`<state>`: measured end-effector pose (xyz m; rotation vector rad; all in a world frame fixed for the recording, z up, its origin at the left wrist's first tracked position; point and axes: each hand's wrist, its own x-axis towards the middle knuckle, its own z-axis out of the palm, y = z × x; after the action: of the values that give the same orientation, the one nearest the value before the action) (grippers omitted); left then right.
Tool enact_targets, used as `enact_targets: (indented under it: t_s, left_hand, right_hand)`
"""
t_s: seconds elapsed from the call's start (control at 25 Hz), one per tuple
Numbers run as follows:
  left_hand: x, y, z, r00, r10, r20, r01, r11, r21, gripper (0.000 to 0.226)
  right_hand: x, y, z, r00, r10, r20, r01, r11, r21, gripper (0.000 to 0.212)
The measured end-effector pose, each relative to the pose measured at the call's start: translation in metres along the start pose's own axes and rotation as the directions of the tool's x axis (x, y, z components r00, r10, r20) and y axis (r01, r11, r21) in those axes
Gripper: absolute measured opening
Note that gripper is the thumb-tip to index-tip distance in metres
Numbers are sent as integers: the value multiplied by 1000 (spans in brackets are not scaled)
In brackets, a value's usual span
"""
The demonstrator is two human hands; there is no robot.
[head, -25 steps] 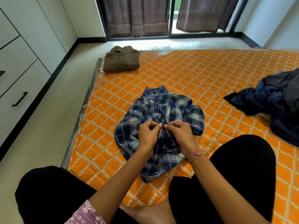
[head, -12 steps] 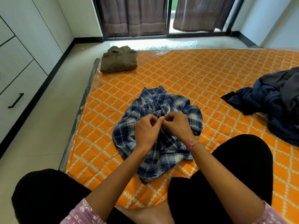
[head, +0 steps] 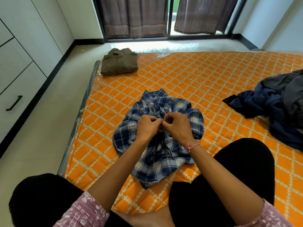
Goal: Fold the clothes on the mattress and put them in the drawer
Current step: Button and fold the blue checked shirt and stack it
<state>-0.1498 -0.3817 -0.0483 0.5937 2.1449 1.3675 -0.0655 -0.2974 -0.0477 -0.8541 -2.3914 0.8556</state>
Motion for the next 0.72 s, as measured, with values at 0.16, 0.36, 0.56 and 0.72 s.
enact_targets:
  t_s: [0.16,0.36,0.56,0.72]
  left_hand:
    - [3,-4,2,998,62,-7,-62,998,-13,29]
    - [3,-15,2,981,137,139,-94,954,-284,32]
    - [9,-18,-10,930,189,315,-111,962,-247,23]
    - [31,-16,-47,526,-190,829,-30,970,241,8]
  right_hand:
    - [-1,3,1,993,117,33,-121,974,193,10]
    - [0,3,-10,805,390,446,-583,382,717,17]
    - [6,14,-9,683,366,632,-721,204,662,15]
    - [18,23,-28,440,254,861,-672,730,128,16]
